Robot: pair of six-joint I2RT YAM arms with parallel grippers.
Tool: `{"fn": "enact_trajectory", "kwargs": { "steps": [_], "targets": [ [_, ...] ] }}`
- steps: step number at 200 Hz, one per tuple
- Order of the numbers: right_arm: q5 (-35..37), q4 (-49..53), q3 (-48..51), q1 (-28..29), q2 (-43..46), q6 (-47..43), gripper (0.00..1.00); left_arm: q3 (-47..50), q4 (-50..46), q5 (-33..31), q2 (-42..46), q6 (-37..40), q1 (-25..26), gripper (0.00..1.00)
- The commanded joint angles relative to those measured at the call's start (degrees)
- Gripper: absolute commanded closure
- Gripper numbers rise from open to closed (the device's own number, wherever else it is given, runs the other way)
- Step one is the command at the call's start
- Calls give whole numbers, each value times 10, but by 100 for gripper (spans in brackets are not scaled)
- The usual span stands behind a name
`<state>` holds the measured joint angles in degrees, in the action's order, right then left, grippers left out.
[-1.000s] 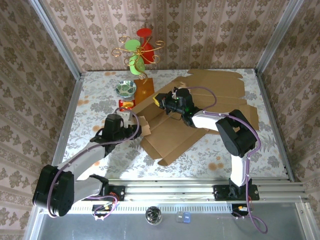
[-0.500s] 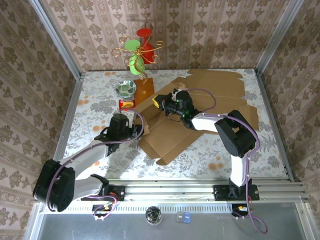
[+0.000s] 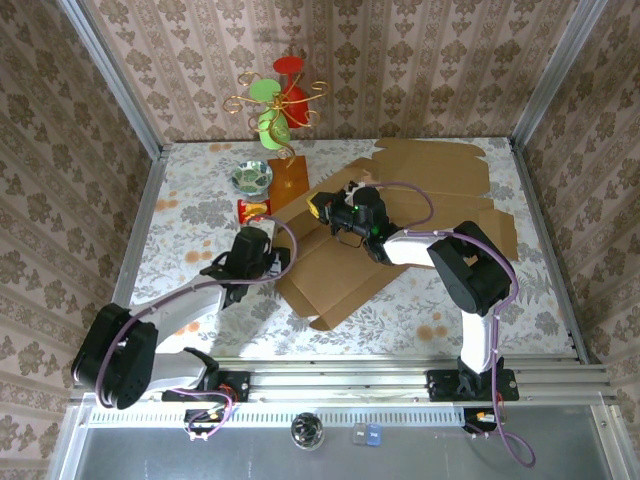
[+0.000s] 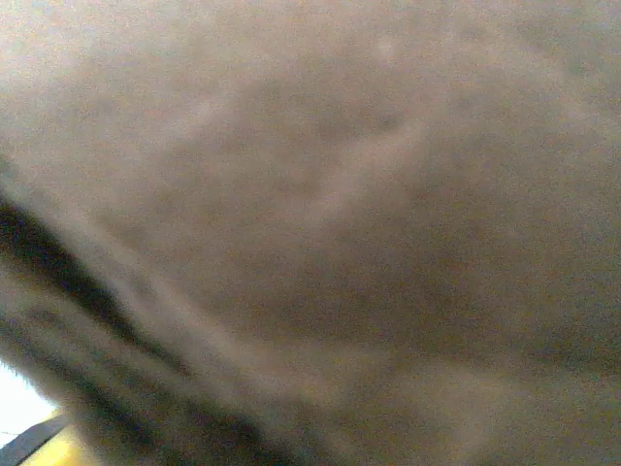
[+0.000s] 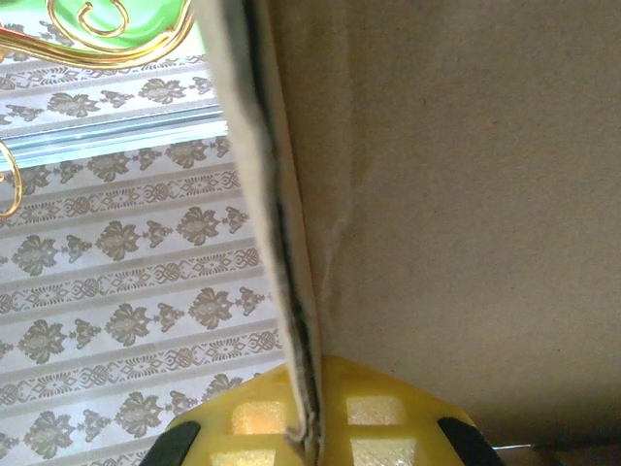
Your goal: Fold the paper box
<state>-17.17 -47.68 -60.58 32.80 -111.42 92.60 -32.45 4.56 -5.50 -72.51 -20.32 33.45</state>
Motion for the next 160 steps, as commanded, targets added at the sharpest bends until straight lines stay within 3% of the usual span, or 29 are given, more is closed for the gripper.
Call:
{"fn": "enact_trajectory", "kwargs": {
  "steps": [1,78,160],
  "targets": [
    [-4,-4,12,11,-8,10,100,-16,32,-32,-12,-22,9,51],
    [-1,-5,22,13,-9,23,100,-6,84,-49,-33,-51,13,60],
    [2,1,20,16,-9,31,100,-24,73,-89,-57,-73,35,66]
  ]
}}
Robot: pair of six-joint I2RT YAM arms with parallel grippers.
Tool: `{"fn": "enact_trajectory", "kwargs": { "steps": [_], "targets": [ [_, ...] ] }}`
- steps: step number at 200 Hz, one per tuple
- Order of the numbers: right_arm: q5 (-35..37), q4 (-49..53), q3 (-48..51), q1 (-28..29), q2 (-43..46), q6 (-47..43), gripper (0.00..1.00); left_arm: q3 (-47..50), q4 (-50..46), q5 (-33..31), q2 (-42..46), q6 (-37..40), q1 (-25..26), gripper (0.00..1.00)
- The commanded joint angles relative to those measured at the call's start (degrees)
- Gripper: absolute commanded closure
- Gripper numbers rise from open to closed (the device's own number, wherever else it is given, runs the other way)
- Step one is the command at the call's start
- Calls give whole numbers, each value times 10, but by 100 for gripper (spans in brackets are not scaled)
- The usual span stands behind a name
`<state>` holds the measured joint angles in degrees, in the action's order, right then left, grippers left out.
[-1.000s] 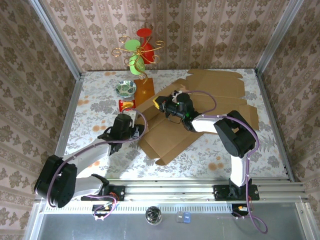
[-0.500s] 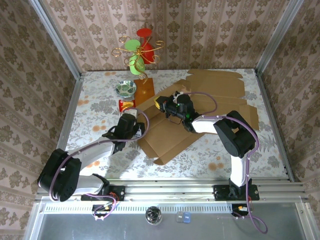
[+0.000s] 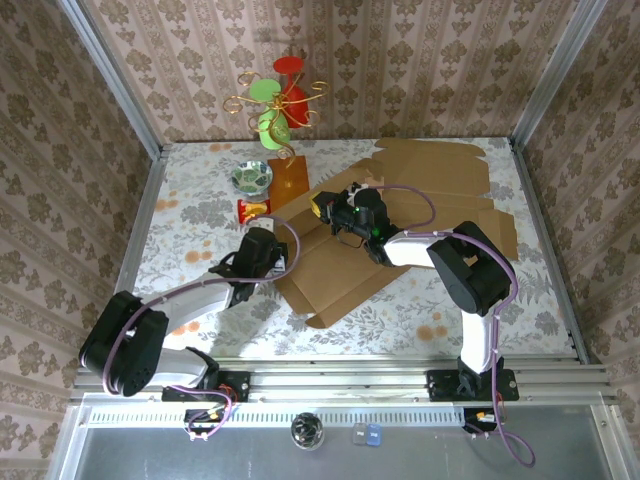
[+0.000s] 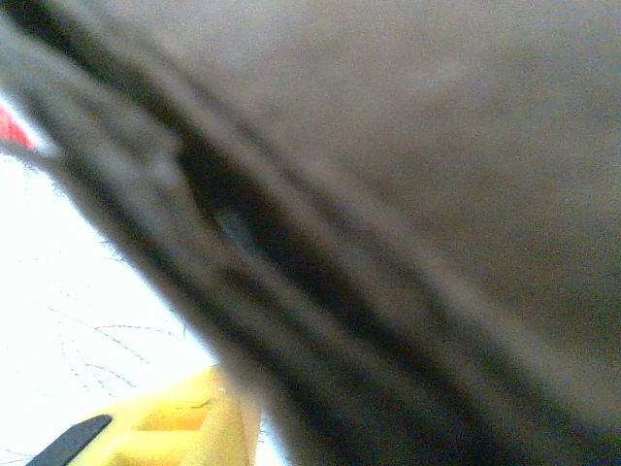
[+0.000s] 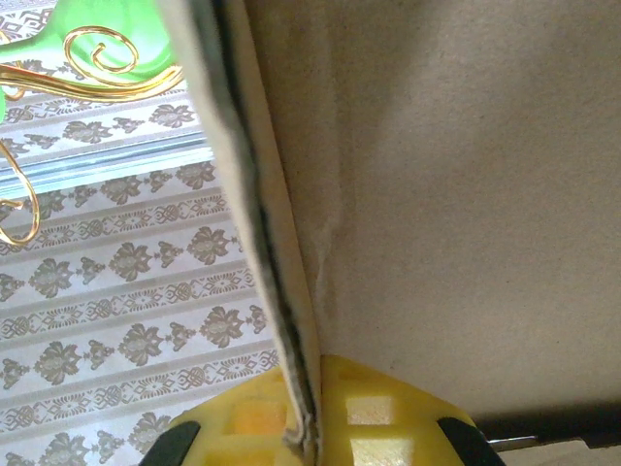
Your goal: Fold the paper box
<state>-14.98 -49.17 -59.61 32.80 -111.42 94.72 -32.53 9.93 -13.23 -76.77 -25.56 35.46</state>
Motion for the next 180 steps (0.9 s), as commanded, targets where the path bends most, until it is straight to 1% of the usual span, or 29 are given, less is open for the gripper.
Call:
{"fn": "enact_trajectory", "kwargs": {
  "steps": [1,17,76,128,161,180],
  "targets": [
    [-20,16,10,16,-9,9,100,-23,19,-13,-15,-21,15,66],
    [-17,15,10,17,-10,12,100,-30,9,-32,-22,-35,22,68],
    [-13,15,10,20,-10,18,100,-47,2,-61,-47,-67,31,72],
    [-8,13,9,21,-11,25,100,-71,-28,-99,-68,-96,37,85],
    [-3,14,9,21,-9,29,100,-79,-36,-120,-74,-106,41,100],
    [1,16,10,21,-7,32,100,-84,-46,-133,-75,-113,42,100]
  ]
}}
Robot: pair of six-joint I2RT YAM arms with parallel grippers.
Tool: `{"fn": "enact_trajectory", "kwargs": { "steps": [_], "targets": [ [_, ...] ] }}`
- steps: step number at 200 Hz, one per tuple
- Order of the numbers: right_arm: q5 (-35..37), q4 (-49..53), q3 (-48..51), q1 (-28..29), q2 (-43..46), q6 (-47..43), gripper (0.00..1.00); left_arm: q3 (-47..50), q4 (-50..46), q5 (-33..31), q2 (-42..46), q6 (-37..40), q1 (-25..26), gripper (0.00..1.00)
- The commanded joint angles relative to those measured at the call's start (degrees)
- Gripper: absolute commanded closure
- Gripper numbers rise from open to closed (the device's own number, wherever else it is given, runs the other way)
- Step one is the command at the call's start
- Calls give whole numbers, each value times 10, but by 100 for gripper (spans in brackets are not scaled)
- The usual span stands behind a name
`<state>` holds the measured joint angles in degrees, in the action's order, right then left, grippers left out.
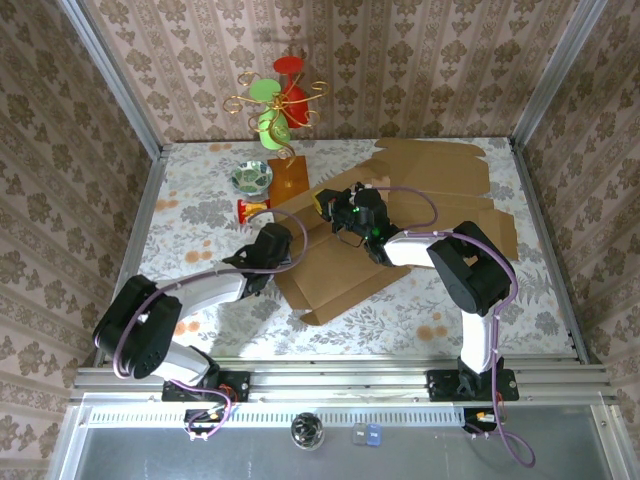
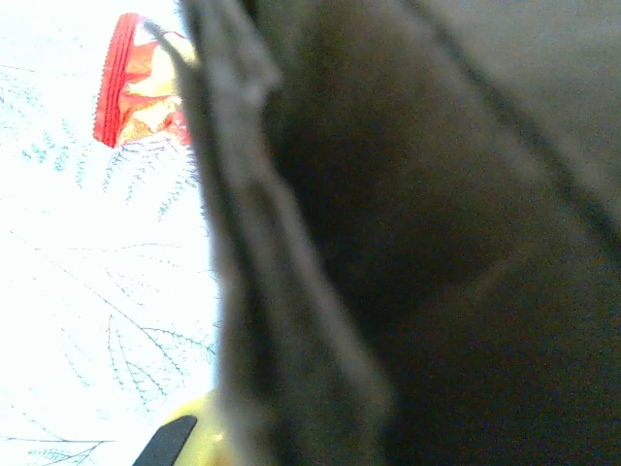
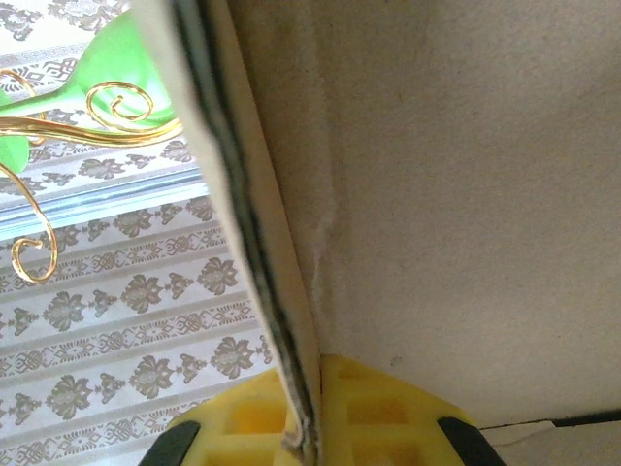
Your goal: Fold the paper box
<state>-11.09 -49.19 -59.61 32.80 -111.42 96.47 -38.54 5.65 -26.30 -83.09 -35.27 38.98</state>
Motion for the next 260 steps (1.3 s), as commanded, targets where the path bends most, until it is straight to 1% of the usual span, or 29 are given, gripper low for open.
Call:
{"fn": "enact_trajectory", "kwargs": {
  "steps": [1,18,70,111,118,133,137,144,154,166,179,199,218,260],
  "targets": [
    [-38,16,11,21,-7,15,100,-24,-4,-3,-12,-16,7,100],
    [-36,17,9,21,-5,18,100,-25,-3,-6,-12,-16,7,100],
    [-30,25,9,22,-2,25,100,-30,23,12,-24,7,7,100],
    [-22,45,13,20,13,18,100,-52,-5,7,-25,25,5,100],
    [-22,51,12,18,17,15,96,-51,-8,6,-23,27,5,100],
    [-22,71,7,12,30,2,83,-47,-11,8,-13,30,0,100],
    [-22,78,6,10,35,-2,78,-46,-12,9,-9,32,-2,100],
    [-22,92,2,7,45,-12,67,-43,-11,13,-4,35,-5,100],
    [-22,119,-4,1,62,-25,54,-38,-11,22,5,40,-12,100],
    [-22,163,-16,-7,86,-48,44,-34,-12,35,15,48,-21,100],
    [-22,215,-30,-18,114,-75,36,-31,-10,54,28,63,-30,100],
    [-26,293,-49,-41,154,-110,29,-33,-16,89,48,84,-44,100],
    [-35,355,-59,-66,189,-131,27,-36,-27,129,59,94,-63,100],
    [-61,405,-37,-135,256,-156,25,-45,-35,207,66,99,-98,100]
  ]
}}
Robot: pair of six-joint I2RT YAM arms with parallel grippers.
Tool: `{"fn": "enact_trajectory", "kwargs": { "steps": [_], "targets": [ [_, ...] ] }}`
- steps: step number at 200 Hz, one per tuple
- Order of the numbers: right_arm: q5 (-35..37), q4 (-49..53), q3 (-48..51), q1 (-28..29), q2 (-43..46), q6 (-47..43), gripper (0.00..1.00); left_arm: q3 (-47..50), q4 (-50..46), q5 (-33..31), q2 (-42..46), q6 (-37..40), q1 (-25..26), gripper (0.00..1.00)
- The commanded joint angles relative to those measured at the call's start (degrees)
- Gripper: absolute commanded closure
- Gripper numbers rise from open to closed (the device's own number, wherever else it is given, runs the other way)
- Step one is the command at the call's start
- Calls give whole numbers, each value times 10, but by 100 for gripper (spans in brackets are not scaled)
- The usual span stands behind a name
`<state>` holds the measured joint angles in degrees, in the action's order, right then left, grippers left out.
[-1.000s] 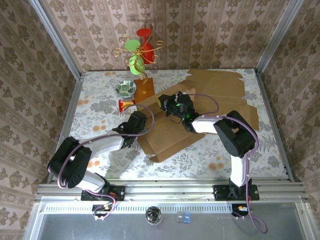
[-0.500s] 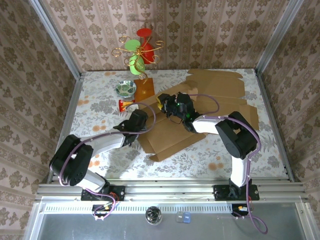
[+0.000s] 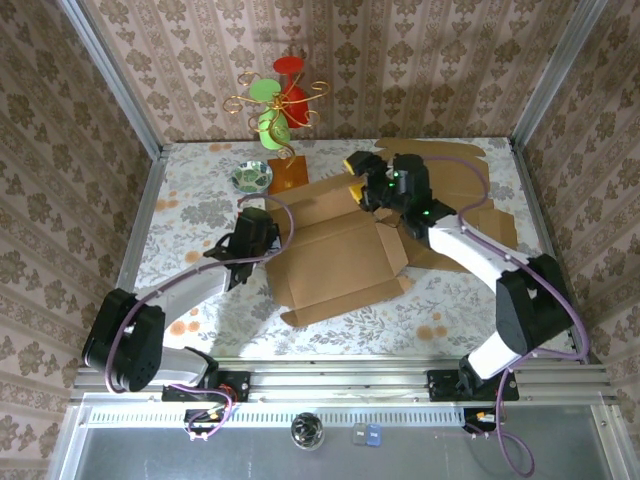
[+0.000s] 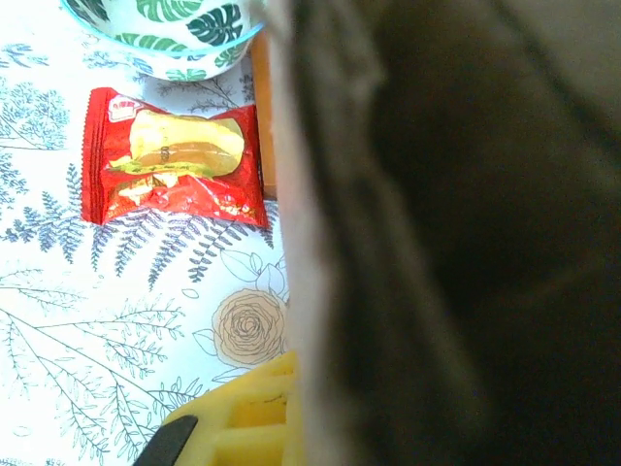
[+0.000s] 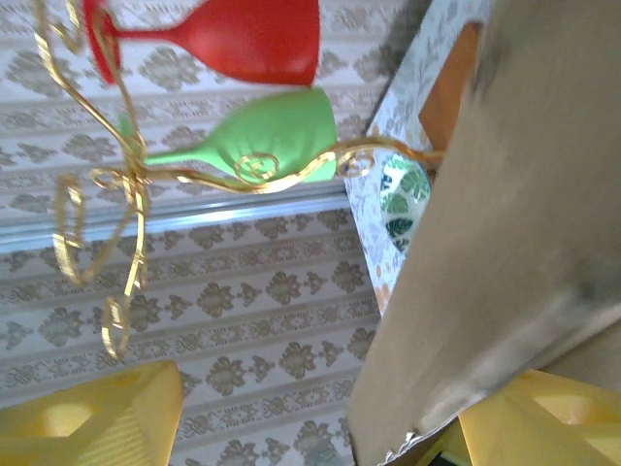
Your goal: Fold the paper box
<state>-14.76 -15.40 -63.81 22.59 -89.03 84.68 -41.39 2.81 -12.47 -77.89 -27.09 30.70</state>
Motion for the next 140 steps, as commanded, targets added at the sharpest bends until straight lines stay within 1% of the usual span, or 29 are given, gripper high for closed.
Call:
{"fn": "enact_trajectory", "kwargs": {
  "steps": [1,17,41,44,63,72,90,109,126,140],
  "targets": [
    [-25,69,5,-34,33,-39,25,-16,-7,71,14,18,-16,100],
    [-32,109,0,-66,57,-75,25,-22,-9,100,14,19,-28,100],
    [-43,195,-18,-114,82,-138,29,-35,-14,146,12,18,-42,100],
    [-45,201,-19,-119,84,-143,30,-36,-14,151,12,17,-57,100],
    [-55,244,-30,-149,89,-173,32,-43,-14,193,9,5,-83,100],
    [-59,262,-38,-157,108,-189,32,-46,-13,213,7,0,-93,100],
    [-62,299,-57,-165,112,-216,32,-59,-15,247,0,-7,-106,100],
    [-63,315,-67,-165,115,-230,33,-74,-19,293,-19,-29,-125,100],
    [-53,337,-72,-170,123,-252,32,-77,0,333,-29,-54,-139,100],
    [-56,349,-77,-185,129,-272,32,-79,15,364,-35,-72,-150,100]
  ]
}}
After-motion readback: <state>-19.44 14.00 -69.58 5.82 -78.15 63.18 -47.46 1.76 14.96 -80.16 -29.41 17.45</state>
